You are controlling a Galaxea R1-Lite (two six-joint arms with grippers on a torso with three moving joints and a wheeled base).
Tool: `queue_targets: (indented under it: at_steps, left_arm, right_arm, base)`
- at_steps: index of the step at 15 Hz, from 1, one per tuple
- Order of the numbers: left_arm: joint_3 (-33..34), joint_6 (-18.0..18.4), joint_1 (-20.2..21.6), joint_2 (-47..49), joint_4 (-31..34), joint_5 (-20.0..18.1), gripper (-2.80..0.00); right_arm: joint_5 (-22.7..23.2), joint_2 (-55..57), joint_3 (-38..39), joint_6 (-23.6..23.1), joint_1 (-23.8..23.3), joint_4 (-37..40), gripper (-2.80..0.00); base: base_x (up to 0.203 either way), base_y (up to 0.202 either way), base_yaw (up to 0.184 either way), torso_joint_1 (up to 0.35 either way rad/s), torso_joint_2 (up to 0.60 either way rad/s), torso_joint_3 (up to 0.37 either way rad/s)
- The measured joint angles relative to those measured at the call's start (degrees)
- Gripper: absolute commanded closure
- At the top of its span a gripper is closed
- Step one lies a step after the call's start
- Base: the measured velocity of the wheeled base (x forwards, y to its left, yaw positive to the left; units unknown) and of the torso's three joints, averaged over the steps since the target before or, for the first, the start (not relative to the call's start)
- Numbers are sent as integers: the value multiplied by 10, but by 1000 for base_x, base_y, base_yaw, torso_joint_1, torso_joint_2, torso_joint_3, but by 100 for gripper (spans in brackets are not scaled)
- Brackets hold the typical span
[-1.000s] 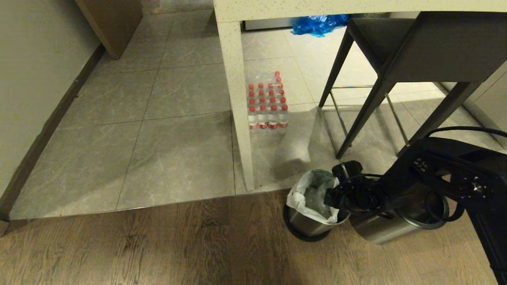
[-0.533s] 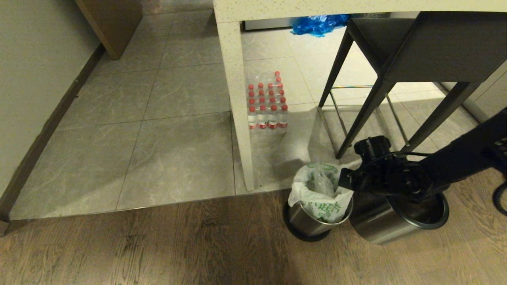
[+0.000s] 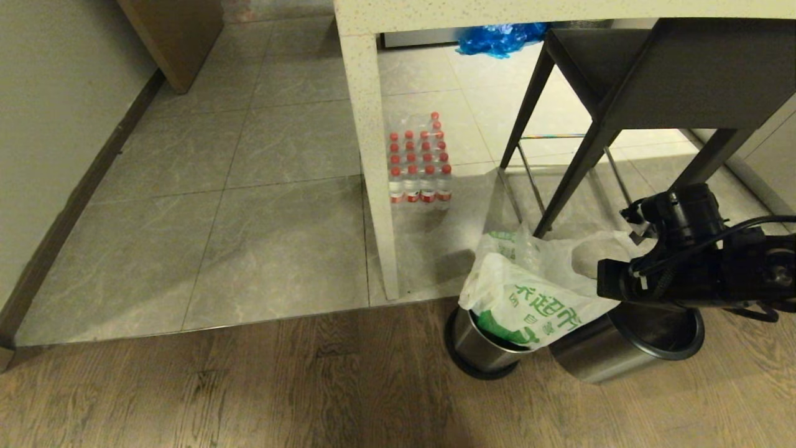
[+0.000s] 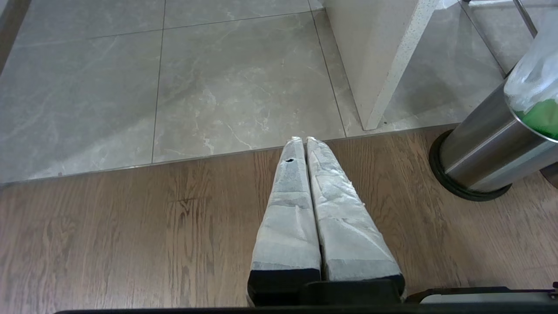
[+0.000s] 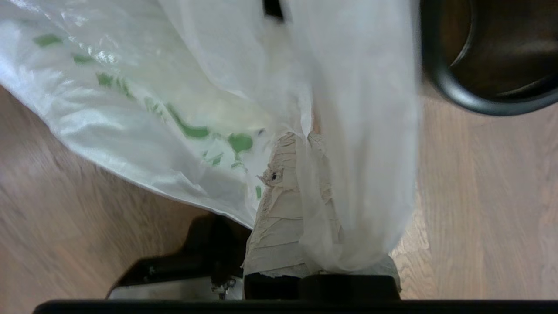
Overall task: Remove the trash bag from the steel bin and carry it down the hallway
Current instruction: Pick up the trash bag
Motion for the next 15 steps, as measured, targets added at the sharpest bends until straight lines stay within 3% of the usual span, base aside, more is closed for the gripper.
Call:
queue_targets:
  at_steps: [2,9,14,15]
  left_arm:
    - [0,0,0,0,0,0,0]
    - [0,0,0,0,0,0,0]
    - [0,0,0,0,0,0,0]
    - [0,0,0,0,0,0,0]
  right_arm:
    - [6,7,5,-2,4,-18,0]
    - [6,88,39,1,90,-34,0]
    - [4,146,27,1,117,-71,0]
    - [3,156,23,1,120,-77,-280]
  base:
    - [0,0,0,0,0,0]
    - [0,0,0,0,0,0]
    - [0,0,0,0,0,0]
    - [0,0,0,0,0,0]
